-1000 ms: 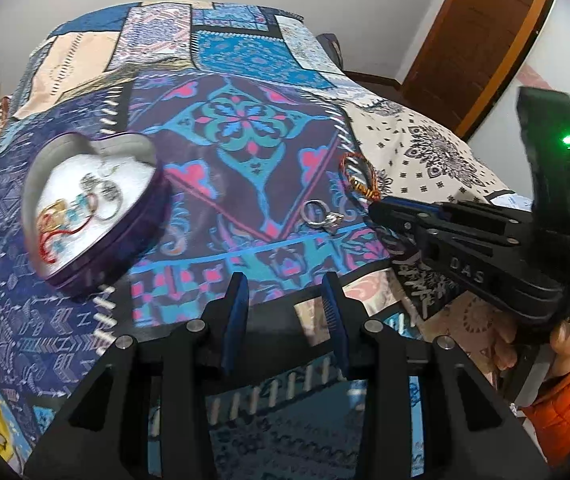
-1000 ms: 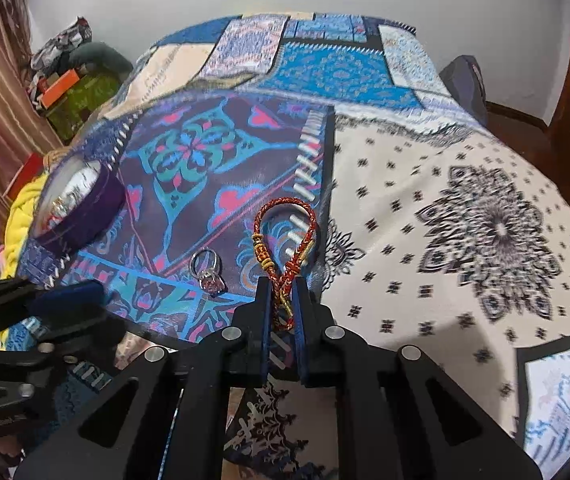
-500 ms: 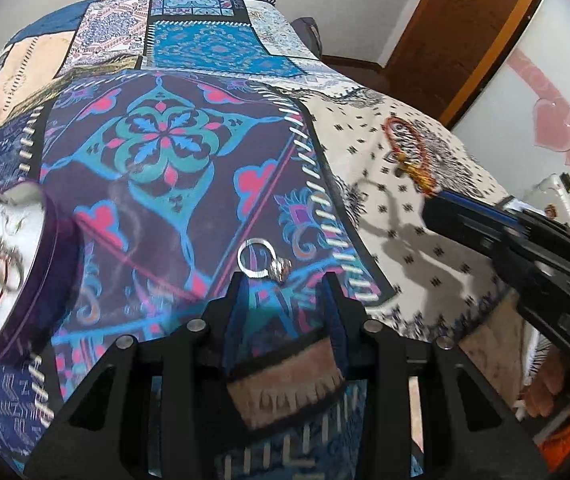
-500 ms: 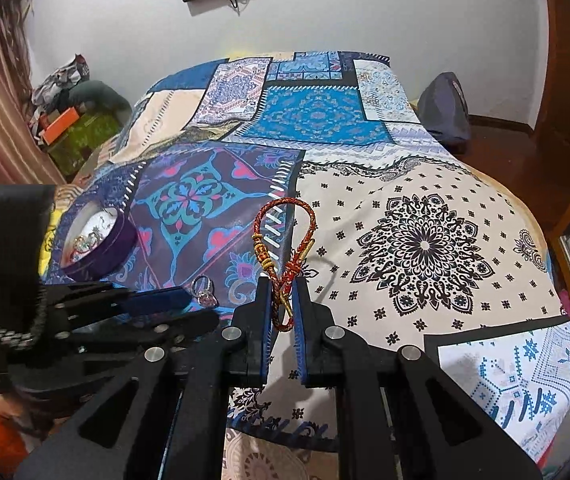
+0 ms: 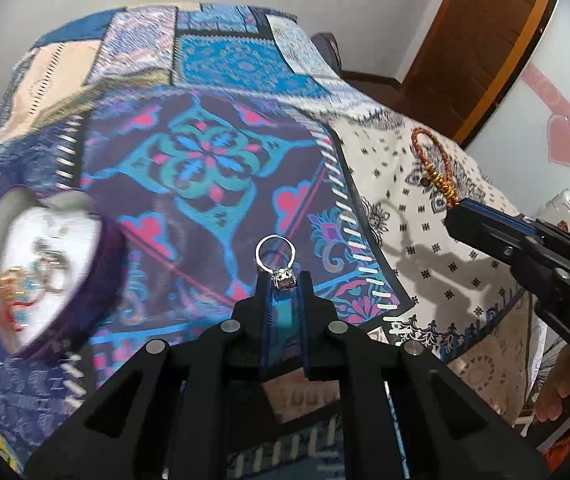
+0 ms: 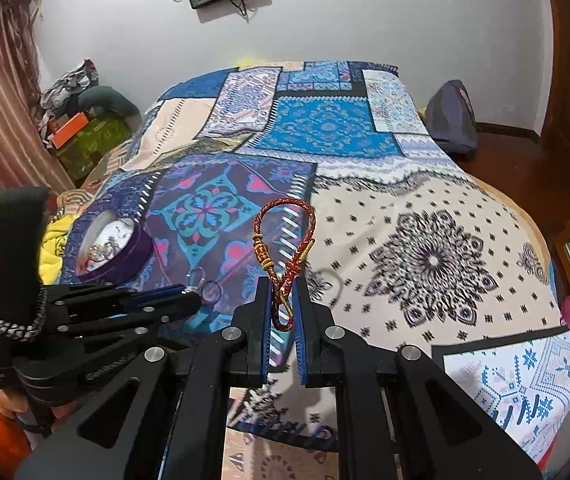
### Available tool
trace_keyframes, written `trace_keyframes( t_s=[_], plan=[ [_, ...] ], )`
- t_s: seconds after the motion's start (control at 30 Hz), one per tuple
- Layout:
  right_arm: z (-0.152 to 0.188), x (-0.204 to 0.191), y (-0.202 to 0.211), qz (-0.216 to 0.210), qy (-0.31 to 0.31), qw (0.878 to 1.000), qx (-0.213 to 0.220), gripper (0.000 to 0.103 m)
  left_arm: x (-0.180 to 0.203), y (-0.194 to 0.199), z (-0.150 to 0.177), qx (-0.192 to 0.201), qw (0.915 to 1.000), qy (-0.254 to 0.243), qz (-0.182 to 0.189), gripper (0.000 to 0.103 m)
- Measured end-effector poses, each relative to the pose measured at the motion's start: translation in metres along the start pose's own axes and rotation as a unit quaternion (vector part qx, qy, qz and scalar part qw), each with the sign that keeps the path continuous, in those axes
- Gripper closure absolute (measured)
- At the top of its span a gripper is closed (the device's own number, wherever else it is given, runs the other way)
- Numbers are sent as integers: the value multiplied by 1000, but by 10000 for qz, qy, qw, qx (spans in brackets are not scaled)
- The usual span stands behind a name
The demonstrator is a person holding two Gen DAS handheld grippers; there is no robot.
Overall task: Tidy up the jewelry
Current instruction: 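Carry the charm ring and bracelet over the heart tin and open both tools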
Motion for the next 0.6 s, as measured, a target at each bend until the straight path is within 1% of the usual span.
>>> trace_keyframes(
  t_s=[0.17,0.37,0.6],
  plan=[
    [-12,-17,2,-137,88,9998,137,94,-12,29,-7,324,9994,-4,-151,92],
    [-24,-44,4,-319,218,9988,293,94,-41,67,-15,694,9967,163,-384,92],
    [-39,-85,0,-618,471,9960,430,94,-78,113,-26,1179,9900,361,-687,92]
  ],
)
Point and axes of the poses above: each gripper's, at about its wrist camera, not at the fingertips, and y roughly against the way its jaws point, x to its right, z to its underside, the point moved 4 cm from there along -y, roughly the way its jaws point, and after that the axes turned 7 degrees about x, right-handed, at the moved point
